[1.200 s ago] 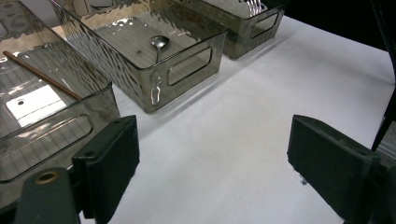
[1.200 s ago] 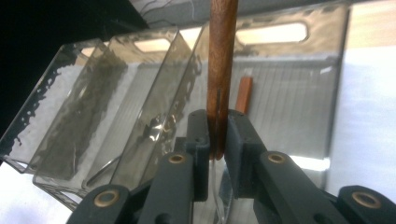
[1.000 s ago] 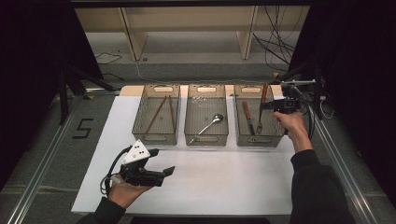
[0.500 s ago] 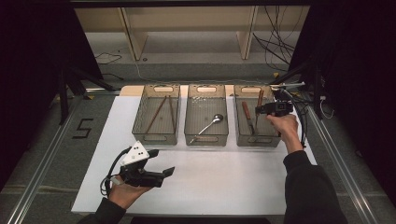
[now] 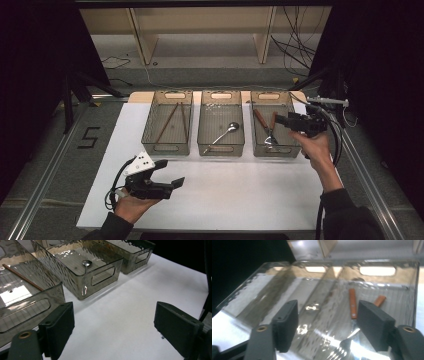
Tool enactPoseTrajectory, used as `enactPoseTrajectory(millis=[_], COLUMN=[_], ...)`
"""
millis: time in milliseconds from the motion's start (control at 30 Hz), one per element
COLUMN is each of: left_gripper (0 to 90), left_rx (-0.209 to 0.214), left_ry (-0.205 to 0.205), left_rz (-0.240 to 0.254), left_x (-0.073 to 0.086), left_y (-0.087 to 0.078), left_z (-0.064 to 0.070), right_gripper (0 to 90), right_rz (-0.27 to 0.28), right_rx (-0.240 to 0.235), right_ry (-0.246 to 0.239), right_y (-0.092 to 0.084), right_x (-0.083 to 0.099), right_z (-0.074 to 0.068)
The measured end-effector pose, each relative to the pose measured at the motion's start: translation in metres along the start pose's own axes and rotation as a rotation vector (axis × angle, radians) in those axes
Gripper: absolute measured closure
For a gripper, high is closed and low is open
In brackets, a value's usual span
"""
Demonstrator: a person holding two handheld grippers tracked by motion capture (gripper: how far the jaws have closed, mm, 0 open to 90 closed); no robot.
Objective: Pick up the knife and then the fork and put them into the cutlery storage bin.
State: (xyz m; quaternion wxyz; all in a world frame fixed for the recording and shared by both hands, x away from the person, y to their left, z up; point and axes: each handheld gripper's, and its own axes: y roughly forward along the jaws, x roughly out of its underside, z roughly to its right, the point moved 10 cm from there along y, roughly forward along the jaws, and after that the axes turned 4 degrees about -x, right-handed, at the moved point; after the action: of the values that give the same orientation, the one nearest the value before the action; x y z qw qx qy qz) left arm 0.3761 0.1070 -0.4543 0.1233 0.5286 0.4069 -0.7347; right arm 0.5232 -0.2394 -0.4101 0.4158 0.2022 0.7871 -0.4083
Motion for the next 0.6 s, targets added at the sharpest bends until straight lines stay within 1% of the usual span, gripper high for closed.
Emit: enactPoseTrajectory(millis=[33,67,100,200,333,433,500,600], left_gripper=[16.4,16.2,16.1,16.0,16.0,15.9,15.9,15.8], left_rx=[0.0,0.0,0.001,0.006,0.003,0.001,0.005,0.009], left_ry=[-0.003,0.002,-0.002,-0.017,-0.025,-0.03,-0.032,-0.036], left_rz=[0.001,-0.001,0.003,0.008,0.015,0.02,0.021,0.021], left_x=[0.0,0.001,0.001,0.003,0.005,0.007,0.008,0.01], left_y=[0.0,-0.001,-0.001,-0.003,-0.005,-0.006,-0.007,-0.008], left_z=[0.0,-0.001,-0.002,-0.004,-0.008,-0.009,-0.01,-0.009], right_gripper=[30.4,29.8,28.6,25.9,23.5,22.6,21.5,20.5], right_rz=[0.015,0.025,0.038,0.051,0.073,0.089,0.099,0.093], right_rx=[-0.007,-0.017,-0.03,-0.059,-0.102,-0.121,-0.123,-0.121], right_ry=[-0.026,-0.041,-0.058,-0.091,-0.101,-0.11,-0.126,-0.142], right_y=[-0.007,-0.01,-0.015,-0.025,-0.035,-0.042,-0.045,-0.046], right_x=[0.005,0.007,0.012,0.028,0.054,0.074,0.09,0.11], right_z=[-0.008,-0.014,-0.021,-0.04,-0.065,-0.081,-0.09,-0.097])
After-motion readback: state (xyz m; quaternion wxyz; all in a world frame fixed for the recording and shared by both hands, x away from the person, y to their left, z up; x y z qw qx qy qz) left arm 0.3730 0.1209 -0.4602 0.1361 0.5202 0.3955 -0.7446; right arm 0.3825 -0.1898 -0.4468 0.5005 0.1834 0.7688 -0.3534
